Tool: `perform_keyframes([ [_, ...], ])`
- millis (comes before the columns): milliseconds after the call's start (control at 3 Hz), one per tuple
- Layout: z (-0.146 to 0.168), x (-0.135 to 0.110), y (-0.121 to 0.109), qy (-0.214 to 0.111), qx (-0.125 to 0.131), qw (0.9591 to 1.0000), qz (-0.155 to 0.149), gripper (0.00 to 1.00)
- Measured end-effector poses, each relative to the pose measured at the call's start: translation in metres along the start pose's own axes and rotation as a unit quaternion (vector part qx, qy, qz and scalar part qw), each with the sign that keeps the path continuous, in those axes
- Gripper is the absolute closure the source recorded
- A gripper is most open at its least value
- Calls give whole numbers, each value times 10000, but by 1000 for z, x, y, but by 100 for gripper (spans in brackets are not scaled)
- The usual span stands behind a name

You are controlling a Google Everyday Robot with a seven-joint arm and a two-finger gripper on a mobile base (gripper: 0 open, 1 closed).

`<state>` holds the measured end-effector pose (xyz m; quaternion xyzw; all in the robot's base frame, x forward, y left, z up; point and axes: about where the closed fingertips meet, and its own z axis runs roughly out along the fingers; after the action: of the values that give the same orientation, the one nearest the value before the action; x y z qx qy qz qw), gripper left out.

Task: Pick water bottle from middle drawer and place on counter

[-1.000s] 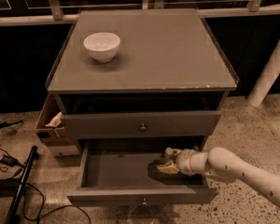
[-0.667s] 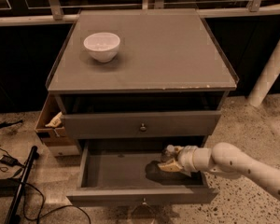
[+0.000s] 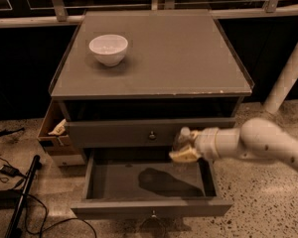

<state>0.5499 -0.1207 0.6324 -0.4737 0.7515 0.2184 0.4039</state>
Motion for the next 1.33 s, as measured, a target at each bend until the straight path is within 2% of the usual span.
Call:
perform_keyframes([
  [333,-29,-43,-2,67,184,9996,-205,100],
  [667,-29,-43,-2,67,185,9996,-210,100],
  [1000,-39,-62,-3,82,200,9996,-170,100],
  [1333,-80,-127,-9,-13,321,9995,-31,100],
])
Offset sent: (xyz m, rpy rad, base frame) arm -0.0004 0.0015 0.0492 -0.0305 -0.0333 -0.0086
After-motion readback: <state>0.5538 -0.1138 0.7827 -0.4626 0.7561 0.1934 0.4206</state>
